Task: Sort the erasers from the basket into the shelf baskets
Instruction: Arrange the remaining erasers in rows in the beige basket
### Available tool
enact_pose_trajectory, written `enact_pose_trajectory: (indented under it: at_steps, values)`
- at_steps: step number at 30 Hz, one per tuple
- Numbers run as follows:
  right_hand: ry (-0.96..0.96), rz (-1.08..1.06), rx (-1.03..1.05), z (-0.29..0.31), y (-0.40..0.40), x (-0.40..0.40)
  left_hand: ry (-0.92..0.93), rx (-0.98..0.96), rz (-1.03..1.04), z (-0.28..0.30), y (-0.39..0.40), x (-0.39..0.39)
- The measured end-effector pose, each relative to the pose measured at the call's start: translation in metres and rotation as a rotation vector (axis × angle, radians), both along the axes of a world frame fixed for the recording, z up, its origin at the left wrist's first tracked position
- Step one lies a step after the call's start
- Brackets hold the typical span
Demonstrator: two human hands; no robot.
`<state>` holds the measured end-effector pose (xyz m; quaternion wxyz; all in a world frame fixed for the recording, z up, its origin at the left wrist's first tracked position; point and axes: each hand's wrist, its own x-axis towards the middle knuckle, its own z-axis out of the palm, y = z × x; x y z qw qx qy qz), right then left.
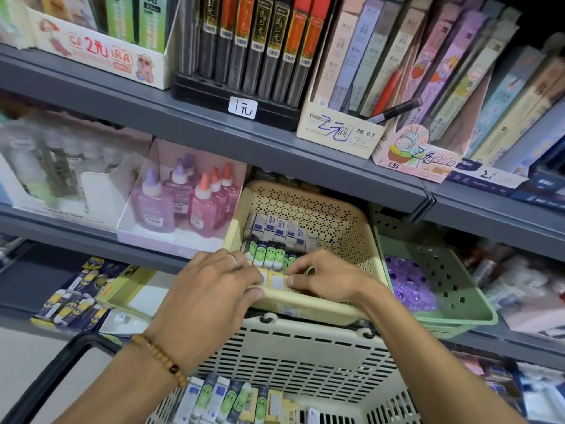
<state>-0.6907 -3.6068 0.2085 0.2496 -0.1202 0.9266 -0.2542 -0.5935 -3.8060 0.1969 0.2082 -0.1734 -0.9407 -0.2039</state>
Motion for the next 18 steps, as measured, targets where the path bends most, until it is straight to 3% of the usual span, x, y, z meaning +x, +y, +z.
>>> enact_pose_trajectory:
  at_steps: [3,6,11,15,18]
  values:
    - [0.062,-0.053,-0.09,0.004,0.001,0.007,-0.024,0.012,0.003,0.0,0.0,0.0]
    - [0.326,-0.194,-0.257,0.016,0.006,0.027,-0.028,0.08,0.039,0.002,0.002,0.008]
    - [0.52,-0.368,-0.598,0.026,0.018,0.097,-0.133,0.455,0.05,-0.002,0.012,0.046]
    - [0.405,-0.48,-0.635,-0.007,0.036,0.146,-0.415,0.59,0.133,-0.045,0.024,0.079]
    - [0.16,-0.483,-0.526,-0.052,0.052,0.162,-0.685,0.475,0.239,-0.089,0.029,0.089]
